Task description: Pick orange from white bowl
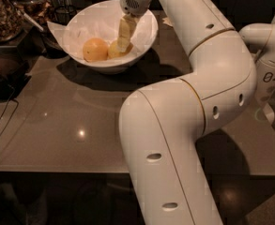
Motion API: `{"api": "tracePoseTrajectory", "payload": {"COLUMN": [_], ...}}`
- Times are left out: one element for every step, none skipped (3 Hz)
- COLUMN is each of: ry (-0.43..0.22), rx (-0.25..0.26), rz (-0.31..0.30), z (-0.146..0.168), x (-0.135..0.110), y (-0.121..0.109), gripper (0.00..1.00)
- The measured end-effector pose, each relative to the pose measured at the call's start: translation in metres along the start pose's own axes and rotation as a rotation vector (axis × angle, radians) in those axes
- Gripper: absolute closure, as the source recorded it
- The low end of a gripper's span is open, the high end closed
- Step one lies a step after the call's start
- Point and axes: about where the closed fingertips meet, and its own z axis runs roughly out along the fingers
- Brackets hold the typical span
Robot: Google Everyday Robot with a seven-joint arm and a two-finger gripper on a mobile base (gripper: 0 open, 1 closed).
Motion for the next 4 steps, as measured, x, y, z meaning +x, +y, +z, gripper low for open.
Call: {"api": "tracePoseTrajectory", "payload": {"ry": [0.013,0.013,0.027,0.030], "rx": [-0.016,-0.034,-0.042,-0.061], "rz": [0.019,0.035,0.037,0.041], "z": [0.002,0.005,0.010,0.017], "x": [0.004,0.006,0.006,0.007], "y": [0.004,0.009,0.010,0.013], "gripper": [0.22,0.32,0.36,0.36]}}
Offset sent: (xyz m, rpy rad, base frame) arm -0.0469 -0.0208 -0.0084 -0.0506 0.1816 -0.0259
